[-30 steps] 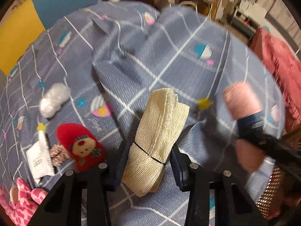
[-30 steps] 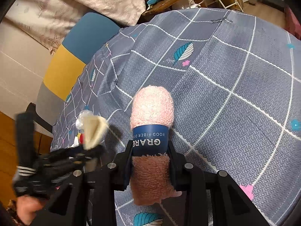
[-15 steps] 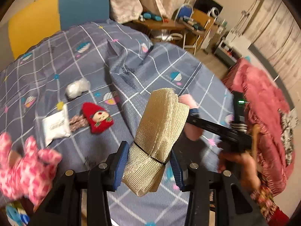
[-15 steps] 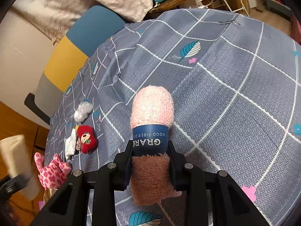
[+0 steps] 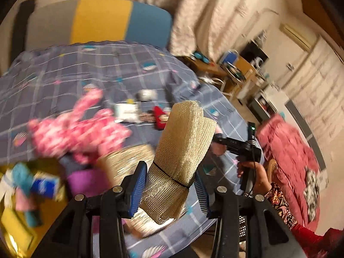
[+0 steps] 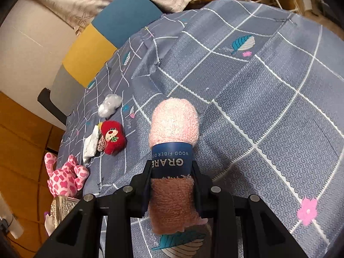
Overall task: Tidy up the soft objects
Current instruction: 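Carry the mesh cloth into the gold tin and open the left tool while the right tool carries the towel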
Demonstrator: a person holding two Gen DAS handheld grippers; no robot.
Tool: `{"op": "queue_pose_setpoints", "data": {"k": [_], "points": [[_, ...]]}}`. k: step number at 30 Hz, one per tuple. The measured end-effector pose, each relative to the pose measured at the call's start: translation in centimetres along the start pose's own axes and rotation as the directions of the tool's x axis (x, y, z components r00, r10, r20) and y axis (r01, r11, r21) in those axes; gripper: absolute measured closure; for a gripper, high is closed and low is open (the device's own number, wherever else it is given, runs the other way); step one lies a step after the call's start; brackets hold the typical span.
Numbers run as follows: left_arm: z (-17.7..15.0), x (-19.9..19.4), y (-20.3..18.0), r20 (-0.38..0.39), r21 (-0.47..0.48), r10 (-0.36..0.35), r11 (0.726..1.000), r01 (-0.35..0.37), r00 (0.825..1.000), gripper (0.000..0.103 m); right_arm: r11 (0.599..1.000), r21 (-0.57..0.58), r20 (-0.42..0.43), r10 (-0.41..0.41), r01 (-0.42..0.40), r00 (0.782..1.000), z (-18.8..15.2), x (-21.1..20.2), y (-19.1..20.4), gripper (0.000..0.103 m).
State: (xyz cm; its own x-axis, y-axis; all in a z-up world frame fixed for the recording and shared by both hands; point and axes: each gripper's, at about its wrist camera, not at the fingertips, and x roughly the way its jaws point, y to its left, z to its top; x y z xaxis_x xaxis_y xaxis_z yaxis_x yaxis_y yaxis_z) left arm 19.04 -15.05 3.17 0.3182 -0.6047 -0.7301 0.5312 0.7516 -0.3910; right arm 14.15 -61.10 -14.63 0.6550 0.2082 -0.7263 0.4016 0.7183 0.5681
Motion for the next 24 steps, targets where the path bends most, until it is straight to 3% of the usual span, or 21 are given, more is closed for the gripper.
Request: {"op": "queue_pose_setpoints", "data": {"k": [7, 11, 16, 20, 24], "points": [[-6.6, -4.3, 9.2, 0.022, -0.193, 0.115, 0.975, -0.109, 0.993, 0.059, 0.999, -0.052, 0.054, 0.012, -0.009, 0.998, -0.4, -0.7, 1.0, 0.07], [-11.0, -4.9, 15.0, -0.014, -0.336, 0.165, 0.928, -0.16, 0.986, 0.059, 0.998, -0.063, 0.092, 0.012, -0.006, 0.996, -0.5, -1.6, 1.4, 0.07], [-14.2, -4.7, 19.7, -0.056, -0.439, 0.215, 0.872, -0.218, 0.975, 0.059, 0.999, -0.046, 0.089, -0.006, 0.01, 0.996, -1.8, -2.6, 1.7, 0.07], [-15.5, -4.2, 22.2, -0.071, -0.492, 0.224, 0.84, -0.23, 0.972, 0.059, 0.999, -0.039, 0.086, 0.002, 0.001, 0.996, -3.0, -3.7, 2.5, 0.07], [-16.0, -2.9, 23.1, -0.096, -0.487, 0.241, 0.835, -0.257, 0.966, 0.059, 0.997, -0.081, 0.098, 0.023, -0.015, 0.995, -4.2, -5.2, 4.7, 0.07]]}}
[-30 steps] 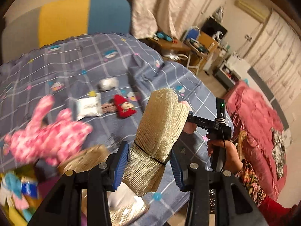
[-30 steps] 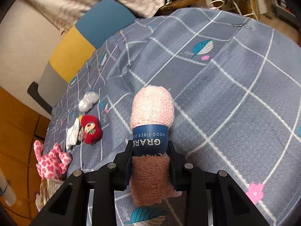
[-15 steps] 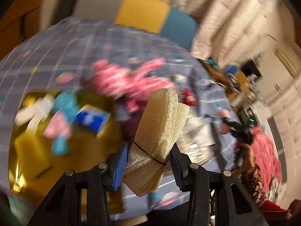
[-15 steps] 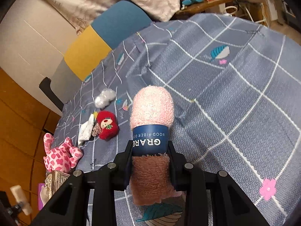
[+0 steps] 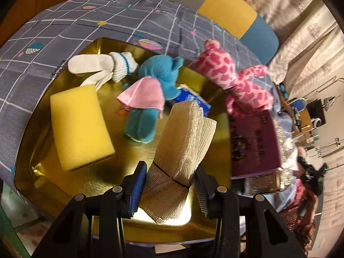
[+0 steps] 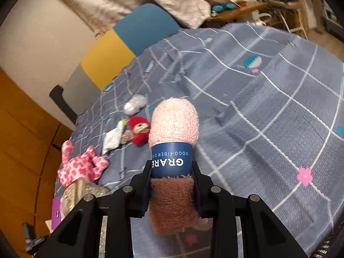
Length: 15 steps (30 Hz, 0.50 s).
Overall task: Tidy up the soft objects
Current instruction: 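Carry the mesh cloth into the gold tin and open the left tool while the right tool carries the towel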
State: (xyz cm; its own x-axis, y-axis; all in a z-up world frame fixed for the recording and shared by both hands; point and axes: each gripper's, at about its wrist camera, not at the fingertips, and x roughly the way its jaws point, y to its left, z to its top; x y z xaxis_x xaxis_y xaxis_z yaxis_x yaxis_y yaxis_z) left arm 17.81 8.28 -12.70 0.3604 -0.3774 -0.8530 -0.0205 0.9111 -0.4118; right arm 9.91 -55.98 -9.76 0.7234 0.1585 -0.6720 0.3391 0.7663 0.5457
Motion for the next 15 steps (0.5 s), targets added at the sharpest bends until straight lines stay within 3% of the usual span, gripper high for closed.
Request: {"op": "queue_pose_setpoints", "data": {"k": [15], "points": [[0.0, 6.2, -3.9, -0.131, 0.105, -0.045, 0.993, 0.059, 0.99, 0.058, 0.963, -0.21, -0.019, 0.171, -0.171, 0.985, -5.0, -3.6, 14.2, 0.07]]}}
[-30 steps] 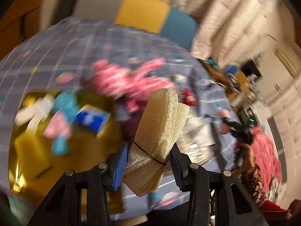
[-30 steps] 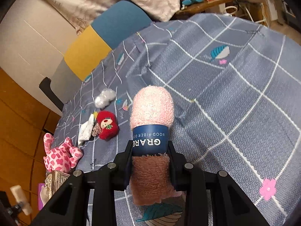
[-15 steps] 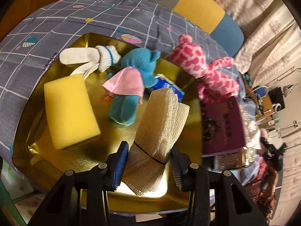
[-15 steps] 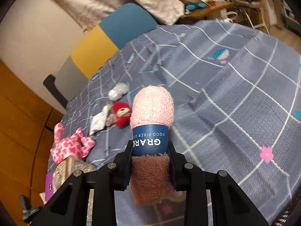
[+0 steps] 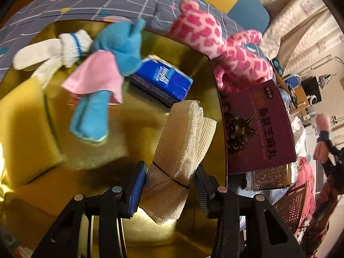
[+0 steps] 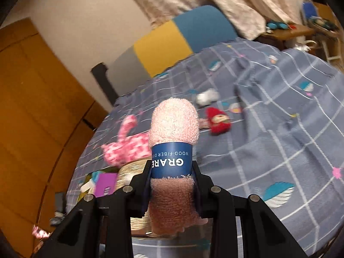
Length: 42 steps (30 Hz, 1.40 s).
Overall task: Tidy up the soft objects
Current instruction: 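Carry the mesh cloth into the gold tin and open the left tool while the right tool carries the towel, then lower the pink towel roll into the gold tin and open the right tool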
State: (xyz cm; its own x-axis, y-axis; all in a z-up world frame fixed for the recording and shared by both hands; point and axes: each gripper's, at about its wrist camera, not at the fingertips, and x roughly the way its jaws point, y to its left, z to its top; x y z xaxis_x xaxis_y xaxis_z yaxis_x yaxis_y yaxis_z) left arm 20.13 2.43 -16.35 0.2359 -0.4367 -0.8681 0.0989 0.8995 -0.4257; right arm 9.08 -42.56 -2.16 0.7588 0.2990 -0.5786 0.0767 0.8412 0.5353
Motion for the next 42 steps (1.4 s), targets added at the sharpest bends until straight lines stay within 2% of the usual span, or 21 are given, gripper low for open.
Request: {"op": "queue_pose_setpoints", "data": {"k": [5, 7, 11, 14, 17, 22, 27, 35, 42], "points": [[0.5, 1.0, -1.4, -0.011, 0.027, -0.037, 0.999, 0.037, 0.999, 0.053, 0.995, -0.055, -0.026, 0.083, -0.085, 0.996, -1.4, 0.1, 5.2, 0.07], [0.6, 0.5, -1.7, 0.006, 0.023, -0.075, 0.997, 0.075, 0.997, 0.05, 0.991, -0.07, -0.044, 0.114, -0.117, 0.993, -1.9, 0.4, 6.9, 0.07], [0.4, -1.2, -1.8, 0.047, 0.057, -0.087, 0.995, 0.084, 0.995, 0.04, 0.98, -0.109, -0.084, 0.158, -0.167, 0.984, -3.3, 1.5, 10.7, 0.07], [-0.1, -3.6, -0.7, 0.121, 0.057, -0.063, 0.997, 0.057, 0.991, 0.04, 0.97, -0.133, -0.12, 0.187, -0.202, 0.975, -4.4, 2.5, 13.3, 0.07], [-0.9, -6.0, 1.1, 0.2, 0.024, -0.005, 1.0, 0.0, 0.98, 0.04, 0.96, -0.143, -0.168, 0.214, -0.239, 0.962, -5.5, 4.0, 16.1, 0.07], [-2.8, -8.7, 3.8, 0.287, -0.03, 0.086, 0.996, -0.08, 0.954, 0.041, 0.95, -0.138, -0.251, 0.242, -0.282, 0.937, -8.0, 7.1, 20.2, 0.07], [-4.2, -10.2, 5.3, 0.33, -0.052, 0.127, 0.992, -0.117, 0.935, 0.041, 0.957, -0.108, -0.352, 0.215, -0.268, 0.911, -11.0, 11.6, 24.0, 0.07], [-6.1, -12.1, 8.4, 0.352, -0.128, 0.139, 0.987, -0.099, 0.926, 0.042, 0.98, -0.048, -0.445, 0.151, -0.192, 0.883, -15.5, 17.7, 26.7, 0.07], [-7.1, -12.7, 10.3, 0.355, -0.165, 0.144, 0.982, -0.09, 0.924, 0.042, 0.998, 0.008, -0.398, 0.057, -0.059, 0.916, -16.6, 20.7, 26.9, 0.068]]}}
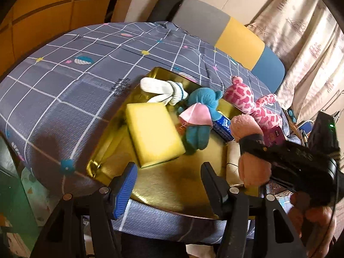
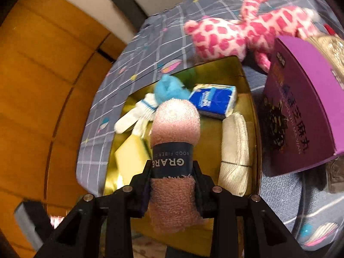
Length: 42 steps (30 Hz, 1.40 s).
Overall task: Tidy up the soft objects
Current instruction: 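Lower the pink towel roll into the gold tin and open the right tool, then move the right tool to the red cartoon sock and grasp it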
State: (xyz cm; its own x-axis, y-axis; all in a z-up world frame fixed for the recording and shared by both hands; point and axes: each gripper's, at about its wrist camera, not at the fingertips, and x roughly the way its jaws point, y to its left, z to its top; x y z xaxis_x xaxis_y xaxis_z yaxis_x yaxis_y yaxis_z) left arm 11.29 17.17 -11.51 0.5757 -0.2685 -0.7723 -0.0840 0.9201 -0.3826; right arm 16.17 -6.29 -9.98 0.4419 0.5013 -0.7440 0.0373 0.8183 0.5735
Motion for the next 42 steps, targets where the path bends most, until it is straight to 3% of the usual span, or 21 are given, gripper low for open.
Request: {"op": "queue_pose_setpoints", "data": {"k": [7, 10, 13, 17, 23, 28, 32, 36, 42], "points": [[-0.2, -0.6, 1.2, 0.007, -0.023, 0.005, 1.0, -0.005, 1.0, 0.042, 0.993, 0.073, 0.022, -0.089, 0.087, 0.996, 1.1, 2.6, -0.8, 0.064], [-0.2, -0.7, 1.5, 0.01, -0.034, 0.005, 0.999, -0.005, 1.0, 0.042, 0.995, 0.065, 0.002, -0.074, 0.074, 0.997, 0.9, 3.4, -0.8, 0.051], [-0.2, -0.7, 1.5, 0.009, -0.035, 0.007, 0.999, -0.006, 1.0, 0.042, 0.999, 0.032, -0.001, -0.035, 0.035, 0.999, 0.7, 3.0, -0.5, 0.049], [-0.1, -0.5, 1.0, 0.007, -0.025, -0.001, 1.0, 0.001, 1.0, 0.042, 1.0, -0.028, 0.019, 0.0, 0.001, 1.0, 0.5, 0.6, 0.3, 0.045], [-0.1, 0.3, -0.9, -0.006, 0.007, -0.024, 1.0, 0.024, 1.0, 0.042, 0.992, -0.125, 0.122, 0.023, -0.008, 0.992, 0.7, -5.3, 0.8, 0.042], [-0.3, 0.8, -3.2, -0.017, 0.051, -0.064, 0.997, 0.065, 0.998, 0.042, 0.981, -0.191, 0.223, 0.021, 0.022, 0.975, 1.0, -10.1, 0.5, 0.041], [-0.5, 1.0, -5.3, -0.028, 0.095, -0.142, 0.985, 0.144, 0.99, 0.042, 0.972, -0.223, 0.306, -0.007, 0.079, 0.952, 1.4, -13.6, -0.8, 0.04], [-0.8, 1.0, -7.5, -0.034, 0.14, -0.185, 0.972, 0.188, 0.982, 0.042, 0.977, -0.174, 0.349, -0.053, 0.121, 0.936, 2.3, -16.1, -4.2, 0.04], [-1.2, 1.2, -11.0, -0.048, 0.195, -0.237, 0.951, 0.242, 0.97, 0.042, 0.975, -0.058, 0.423, -0.17, 0.214, 0.89, 4.0, -20.2, -11.4, 0.04]]}}
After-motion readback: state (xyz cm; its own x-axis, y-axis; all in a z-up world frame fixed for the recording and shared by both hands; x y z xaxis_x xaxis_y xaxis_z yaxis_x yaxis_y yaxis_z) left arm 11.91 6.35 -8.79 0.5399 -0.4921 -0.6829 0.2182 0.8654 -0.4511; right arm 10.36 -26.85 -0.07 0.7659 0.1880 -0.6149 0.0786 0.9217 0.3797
